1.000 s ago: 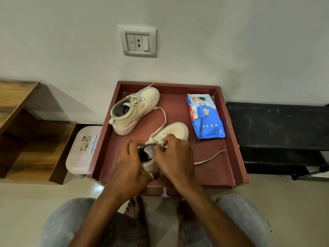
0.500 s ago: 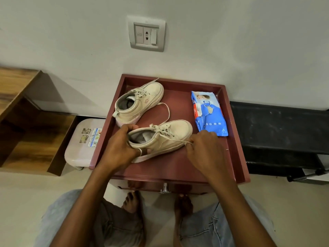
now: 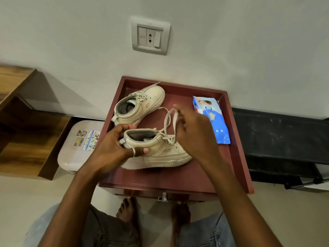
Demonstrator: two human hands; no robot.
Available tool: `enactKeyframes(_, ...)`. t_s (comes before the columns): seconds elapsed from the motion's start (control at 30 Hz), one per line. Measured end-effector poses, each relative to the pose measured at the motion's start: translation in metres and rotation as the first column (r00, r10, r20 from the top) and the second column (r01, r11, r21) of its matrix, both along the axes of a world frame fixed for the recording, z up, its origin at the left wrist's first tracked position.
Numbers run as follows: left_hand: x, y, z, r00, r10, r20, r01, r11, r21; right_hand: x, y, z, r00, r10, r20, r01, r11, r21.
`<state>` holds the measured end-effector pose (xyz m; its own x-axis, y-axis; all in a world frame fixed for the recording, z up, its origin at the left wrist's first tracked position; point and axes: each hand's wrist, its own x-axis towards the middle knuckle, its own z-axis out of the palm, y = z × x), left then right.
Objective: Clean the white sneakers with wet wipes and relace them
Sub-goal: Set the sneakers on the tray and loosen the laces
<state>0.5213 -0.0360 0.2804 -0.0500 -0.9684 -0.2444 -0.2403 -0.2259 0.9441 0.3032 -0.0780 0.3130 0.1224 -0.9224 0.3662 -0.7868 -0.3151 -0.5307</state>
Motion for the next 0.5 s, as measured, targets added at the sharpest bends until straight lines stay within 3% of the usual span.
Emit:
enactKeyframes(0.1,-0.001,-0.002,0.000,1.000,0.007,-0.029,-0.007,1.000,-0.018,-0.010,-0.006,-0.034,0.989,0.075,-0.125,-0.049,0.979,0.197)
enactKeyframes(0.3,-0.017,-0.009,-0.002,0.985,0.155,-0.077,-0.161,0.984,-0.071,-0.069,-0.051,-0.037,0.944,-0.330,-0.007,0.330,0.944,0.019)
enactKeyframes(0.5,-0.030,-0.016,-0.001,0.971,0.231,-0.061,-0.237,0.963,-0.131,-0.117,-0.089,-0.071,0.896,-0.406,-0.182,0.431,0.894,0.127)
